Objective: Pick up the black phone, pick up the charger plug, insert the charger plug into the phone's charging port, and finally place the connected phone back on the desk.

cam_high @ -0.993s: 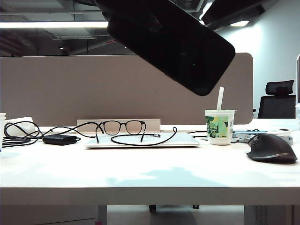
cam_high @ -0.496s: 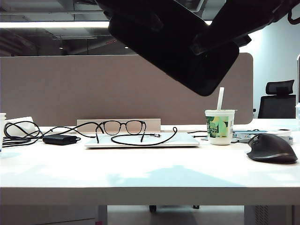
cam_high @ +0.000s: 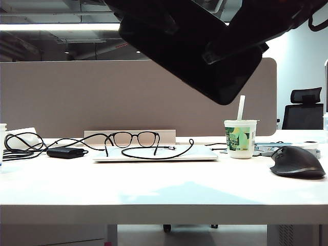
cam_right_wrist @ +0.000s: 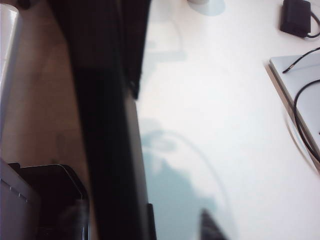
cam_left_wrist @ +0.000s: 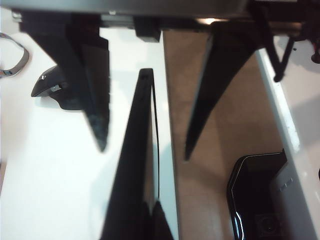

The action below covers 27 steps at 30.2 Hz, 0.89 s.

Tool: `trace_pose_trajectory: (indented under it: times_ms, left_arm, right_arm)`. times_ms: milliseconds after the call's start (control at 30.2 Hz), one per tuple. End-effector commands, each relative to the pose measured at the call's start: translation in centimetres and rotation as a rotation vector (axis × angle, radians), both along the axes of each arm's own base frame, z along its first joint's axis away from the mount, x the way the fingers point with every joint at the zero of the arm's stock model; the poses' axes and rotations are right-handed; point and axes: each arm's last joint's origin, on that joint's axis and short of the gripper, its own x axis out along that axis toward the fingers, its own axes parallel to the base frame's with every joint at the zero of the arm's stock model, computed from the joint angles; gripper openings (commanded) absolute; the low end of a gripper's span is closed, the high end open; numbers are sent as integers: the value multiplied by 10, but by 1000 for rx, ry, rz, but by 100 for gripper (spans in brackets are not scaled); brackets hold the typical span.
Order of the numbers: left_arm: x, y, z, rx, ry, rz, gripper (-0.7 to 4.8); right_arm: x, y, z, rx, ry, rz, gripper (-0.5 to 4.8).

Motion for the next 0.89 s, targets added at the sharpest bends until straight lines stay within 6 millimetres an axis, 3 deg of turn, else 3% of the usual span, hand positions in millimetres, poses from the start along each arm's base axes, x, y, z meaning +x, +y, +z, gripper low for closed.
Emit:
trace_pose_trajectory:
  times_ms: [33,232,430,596,728,827,893]
  left_arm:
    - [-1,-1,6,-33,-27,-20,-6]
    - [0,-1,6,-34,-31,-17,-6]
    - [0,-1,7,-41,-43,-15,19]
    - [2,-2,9,-57,-47,2,145]
    - [5,-3,11,-88,-29,38,349]
    - [7,-4,15,-121,-17,67,470]
    - [9,-4,17,-149,-2,88,479]
  right_arm:
    - [1,4,2,15,-24,17,122]
    - [2,4,2,18,-32,16,9]
    - [2,4,3,20,-33,17,-1]
    - [1,4,7,32,-56,16,-1]
    - [-4,1,15,53,-91,16,-1]
    - [-10,-3,23,75,-109,3,-1]
    - [-16,-6,30,98,-124,2,-1]
